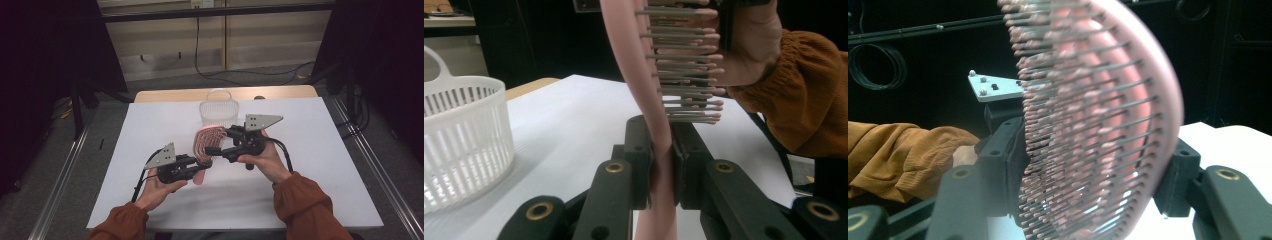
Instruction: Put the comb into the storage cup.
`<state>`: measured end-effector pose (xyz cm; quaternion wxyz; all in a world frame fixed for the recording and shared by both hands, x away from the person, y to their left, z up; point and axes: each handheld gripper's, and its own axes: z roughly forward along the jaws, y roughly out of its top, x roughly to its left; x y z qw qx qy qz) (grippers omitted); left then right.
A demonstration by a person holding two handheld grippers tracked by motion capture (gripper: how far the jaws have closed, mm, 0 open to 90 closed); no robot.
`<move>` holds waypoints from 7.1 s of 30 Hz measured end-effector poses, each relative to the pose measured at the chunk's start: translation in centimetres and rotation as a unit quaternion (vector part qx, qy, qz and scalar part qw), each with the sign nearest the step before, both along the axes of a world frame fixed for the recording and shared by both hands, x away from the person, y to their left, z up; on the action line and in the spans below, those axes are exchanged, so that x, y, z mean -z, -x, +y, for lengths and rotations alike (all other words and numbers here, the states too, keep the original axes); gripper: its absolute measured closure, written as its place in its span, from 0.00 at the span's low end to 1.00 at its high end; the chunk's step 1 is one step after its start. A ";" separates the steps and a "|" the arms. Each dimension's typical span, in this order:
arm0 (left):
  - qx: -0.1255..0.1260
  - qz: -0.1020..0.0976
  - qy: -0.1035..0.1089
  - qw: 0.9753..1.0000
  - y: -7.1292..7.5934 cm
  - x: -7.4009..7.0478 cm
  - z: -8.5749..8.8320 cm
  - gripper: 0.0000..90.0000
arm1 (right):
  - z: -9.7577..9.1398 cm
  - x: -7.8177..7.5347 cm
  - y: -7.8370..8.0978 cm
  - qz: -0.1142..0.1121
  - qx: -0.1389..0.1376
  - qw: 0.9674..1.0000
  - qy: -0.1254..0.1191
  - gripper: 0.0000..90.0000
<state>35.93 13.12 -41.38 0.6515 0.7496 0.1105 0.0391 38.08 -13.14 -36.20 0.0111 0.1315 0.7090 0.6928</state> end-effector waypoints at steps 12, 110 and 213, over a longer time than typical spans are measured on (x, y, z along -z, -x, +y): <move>0.004 0.004 -0.007 1.000 -0.2 0.3 -0.2 0.89 | -0.1 0.1 -0.1 0.009 -0.013 1.000 -0.014 0.57; -0.260 -0.016 -0.005 0.965 3.1 0.1 7.3 0.03 | -2.7 -3.1 0.1 -0.013 0.131 0.991 -0.020 0.72; -0.304 -0.018 0.006 0.953 5.1 0.7 11.4 0.04 | -3.9 -5.1 -11.0 -0.007 0.324 0.944 -0.062 0.72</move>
